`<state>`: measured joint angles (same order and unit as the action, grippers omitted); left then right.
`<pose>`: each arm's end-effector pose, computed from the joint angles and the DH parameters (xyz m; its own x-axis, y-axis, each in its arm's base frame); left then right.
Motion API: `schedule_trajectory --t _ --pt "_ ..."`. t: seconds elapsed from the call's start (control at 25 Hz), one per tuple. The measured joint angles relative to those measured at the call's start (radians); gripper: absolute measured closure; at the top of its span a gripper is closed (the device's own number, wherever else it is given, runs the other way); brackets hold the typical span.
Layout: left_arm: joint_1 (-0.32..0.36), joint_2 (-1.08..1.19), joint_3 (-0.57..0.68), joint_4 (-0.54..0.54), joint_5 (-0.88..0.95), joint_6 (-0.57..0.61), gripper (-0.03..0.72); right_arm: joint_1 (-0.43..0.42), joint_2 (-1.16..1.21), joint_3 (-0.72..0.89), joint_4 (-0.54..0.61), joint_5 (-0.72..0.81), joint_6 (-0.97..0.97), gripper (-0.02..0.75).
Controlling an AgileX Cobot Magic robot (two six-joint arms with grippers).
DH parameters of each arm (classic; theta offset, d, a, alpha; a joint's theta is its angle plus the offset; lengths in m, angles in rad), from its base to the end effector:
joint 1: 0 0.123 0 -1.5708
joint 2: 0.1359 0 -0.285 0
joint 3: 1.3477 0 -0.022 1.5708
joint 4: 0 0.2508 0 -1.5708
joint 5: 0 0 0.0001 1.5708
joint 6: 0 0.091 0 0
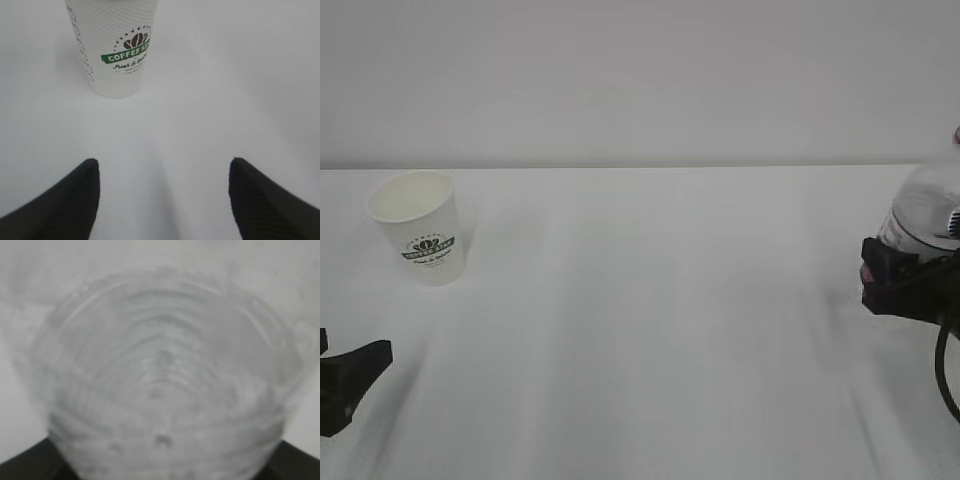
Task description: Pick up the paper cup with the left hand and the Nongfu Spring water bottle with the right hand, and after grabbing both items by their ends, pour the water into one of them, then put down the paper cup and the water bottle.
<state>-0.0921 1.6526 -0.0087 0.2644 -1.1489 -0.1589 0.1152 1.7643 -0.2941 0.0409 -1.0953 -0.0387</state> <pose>0.1650 -0.0370 0.1146 -0.4214 -0.0083 -0.9068 0.2859 0.9477 -0.1416 0.2465 0.0252 0.1245 -0.2805 -0.0526 -0.9584 -0.0859 0.9959 -0.0295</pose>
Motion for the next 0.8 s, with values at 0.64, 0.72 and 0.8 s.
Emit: schedule_trajectory --t 0.64,0.72,0.8 --pt "0.000 0.002 -0.083 -0.054 0.000 0.019 0.101 0.000 -0.122 0.004 -0.022 0.077 -0.002 0.268" --pt "0.000 0.002 -0.083 -0.054 0.000 0.052 0.101 0.000 -0.122 0.004 -0.029 0.077 -0.002 0.269" --pt "0.000 0.002 -0.092 -0.056 0.000 0.073 0.101 0.000 -0.122 0.004 -0.041 0.077 -0.002 0.269"
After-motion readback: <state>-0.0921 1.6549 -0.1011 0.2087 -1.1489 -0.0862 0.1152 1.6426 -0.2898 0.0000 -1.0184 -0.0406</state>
